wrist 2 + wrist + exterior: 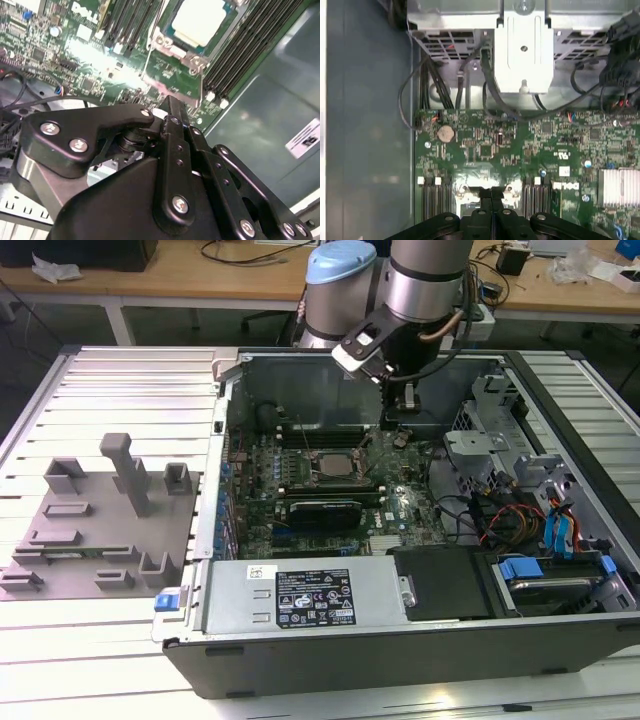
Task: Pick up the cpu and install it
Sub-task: 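Close the cpu cover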
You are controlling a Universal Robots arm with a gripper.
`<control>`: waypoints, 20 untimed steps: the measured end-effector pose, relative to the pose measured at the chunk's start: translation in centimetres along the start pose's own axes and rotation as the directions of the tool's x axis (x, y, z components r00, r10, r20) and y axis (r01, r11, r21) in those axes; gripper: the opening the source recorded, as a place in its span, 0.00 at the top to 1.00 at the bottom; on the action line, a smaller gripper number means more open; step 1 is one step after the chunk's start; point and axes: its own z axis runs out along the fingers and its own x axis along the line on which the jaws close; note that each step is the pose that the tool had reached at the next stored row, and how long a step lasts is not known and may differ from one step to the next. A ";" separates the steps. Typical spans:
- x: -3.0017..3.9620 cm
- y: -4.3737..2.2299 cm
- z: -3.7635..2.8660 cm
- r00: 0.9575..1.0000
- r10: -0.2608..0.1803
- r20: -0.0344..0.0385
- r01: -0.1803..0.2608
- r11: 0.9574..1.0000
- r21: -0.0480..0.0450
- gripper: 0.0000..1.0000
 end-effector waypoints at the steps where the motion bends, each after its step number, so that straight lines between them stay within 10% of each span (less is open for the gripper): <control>1: -0.01 0.35 0.01 1.000 0.000 0.000 0.000 1.000 0.000 0.89; 7: -0.07 1.94 1.04 1.000 0.000 0.000 0.000 1.000 0.004 0.89; 12: -0.12 1.99 2.80 1.000 0.000 0.001 0.000 1.000 0.004 0.89; 20: -0.07 1.94 3.08 1.000 0.000 0.000 0.000 1.000 0.004 0.89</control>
